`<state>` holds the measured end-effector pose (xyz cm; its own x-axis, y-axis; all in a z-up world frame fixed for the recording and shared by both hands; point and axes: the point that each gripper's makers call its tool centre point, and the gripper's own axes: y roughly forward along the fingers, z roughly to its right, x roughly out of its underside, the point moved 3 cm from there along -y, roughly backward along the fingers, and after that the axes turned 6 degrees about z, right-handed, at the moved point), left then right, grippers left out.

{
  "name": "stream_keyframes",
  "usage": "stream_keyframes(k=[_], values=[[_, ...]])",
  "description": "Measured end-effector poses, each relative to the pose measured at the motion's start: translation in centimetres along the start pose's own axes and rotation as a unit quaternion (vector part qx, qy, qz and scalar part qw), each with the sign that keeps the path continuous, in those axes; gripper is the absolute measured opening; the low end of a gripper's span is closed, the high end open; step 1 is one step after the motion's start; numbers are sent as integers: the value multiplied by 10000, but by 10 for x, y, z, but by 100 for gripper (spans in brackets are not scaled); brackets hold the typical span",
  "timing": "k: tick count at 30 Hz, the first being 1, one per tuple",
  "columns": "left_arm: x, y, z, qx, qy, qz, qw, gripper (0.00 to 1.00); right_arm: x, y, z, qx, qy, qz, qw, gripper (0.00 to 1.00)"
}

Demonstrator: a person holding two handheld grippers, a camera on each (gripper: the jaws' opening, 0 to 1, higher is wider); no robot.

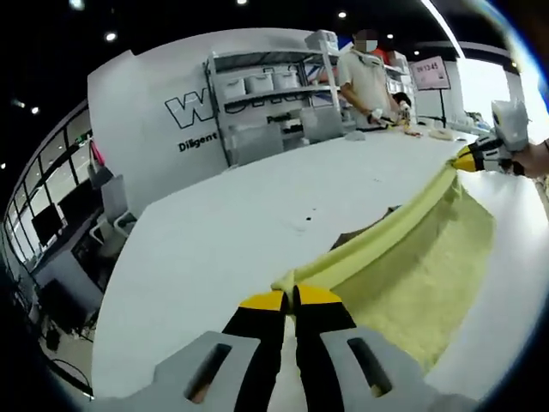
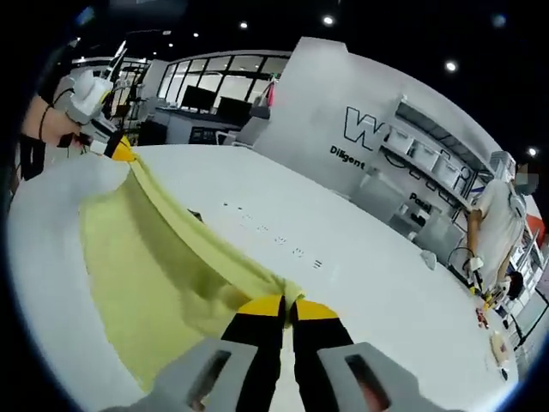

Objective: Fold the garment on the visible template until the final outline fits inside the template.

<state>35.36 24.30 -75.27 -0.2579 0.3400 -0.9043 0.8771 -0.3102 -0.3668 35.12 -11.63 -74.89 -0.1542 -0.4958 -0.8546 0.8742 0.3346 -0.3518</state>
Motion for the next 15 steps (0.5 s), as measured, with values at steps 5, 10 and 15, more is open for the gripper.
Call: stream_keyframes(k=[5,10,15], values=[[2,10,-3,59,-49,-68,9999,7,11,14,0,-113,-266,-163,9994,0],[11,21,-2,38,11,-310,9995,7,14,23,-1,-126,-242,-312,9991,0],[24,31,2,-13,-74,-535,9985,7,30,34,-4,-163,-265,-717,9969,0]])
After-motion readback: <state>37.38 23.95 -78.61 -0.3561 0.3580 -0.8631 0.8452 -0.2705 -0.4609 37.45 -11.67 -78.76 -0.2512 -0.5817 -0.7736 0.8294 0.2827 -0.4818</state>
